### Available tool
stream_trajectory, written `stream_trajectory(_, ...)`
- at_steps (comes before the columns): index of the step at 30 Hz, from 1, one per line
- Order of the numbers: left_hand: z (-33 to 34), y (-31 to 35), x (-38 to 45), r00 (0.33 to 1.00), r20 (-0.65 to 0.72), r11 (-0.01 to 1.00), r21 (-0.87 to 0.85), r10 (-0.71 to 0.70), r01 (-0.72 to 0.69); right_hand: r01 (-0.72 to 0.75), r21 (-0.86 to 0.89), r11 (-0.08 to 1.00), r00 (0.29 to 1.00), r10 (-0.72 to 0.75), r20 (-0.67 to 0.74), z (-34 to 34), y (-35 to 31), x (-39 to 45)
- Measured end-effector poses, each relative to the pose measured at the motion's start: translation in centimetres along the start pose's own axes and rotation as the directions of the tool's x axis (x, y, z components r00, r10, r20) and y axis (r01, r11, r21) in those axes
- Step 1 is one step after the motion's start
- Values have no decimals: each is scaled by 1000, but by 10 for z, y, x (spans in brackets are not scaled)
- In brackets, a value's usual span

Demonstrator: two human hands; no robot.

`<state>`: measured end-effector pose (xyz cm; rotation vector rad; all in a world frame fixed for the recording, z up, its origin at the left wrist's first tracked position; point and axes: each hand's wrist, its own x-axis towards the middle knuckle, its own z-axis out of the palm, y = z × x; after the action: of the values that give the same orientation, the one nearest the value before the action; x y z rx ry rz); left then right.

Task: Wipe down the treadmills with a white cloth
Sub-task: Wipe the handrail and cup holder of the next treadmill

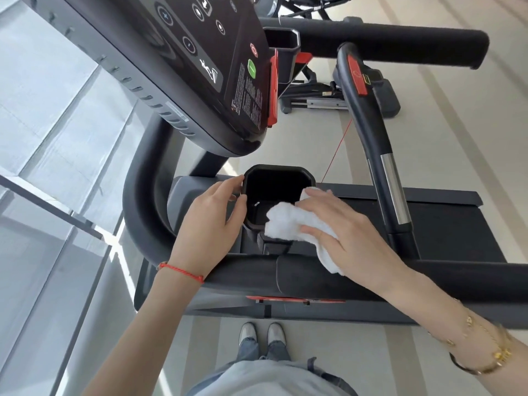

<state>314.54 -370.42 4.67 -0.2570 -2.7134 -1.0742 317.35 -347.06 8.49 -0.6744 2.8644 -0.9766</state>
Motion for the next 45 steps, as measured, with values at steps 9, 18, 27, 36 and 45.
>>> stream_trajectory(9,7,7,3,999,-26,995,88,-42,44,-209,89,974,961,221,-164,6,27,61)
stream_trajectory(18,14,4,7,998,-7,996,70,-60,60,-82,-186,979,988,104,113,10,40,109)
stream_trajectory(27,12,6,6,998,3,997,59,-59,58,41,-217,975,979,4,204,5,45,113)
stream_trajectory(36,12,7,6,999,9,998,45,-52,51,52,-225,973,989,-19,145,8,50,105)
stream_trajectory(45,11,8,6,998,25,998,42,-50,49,174,-298,939,962,-98,253,15,30,137)
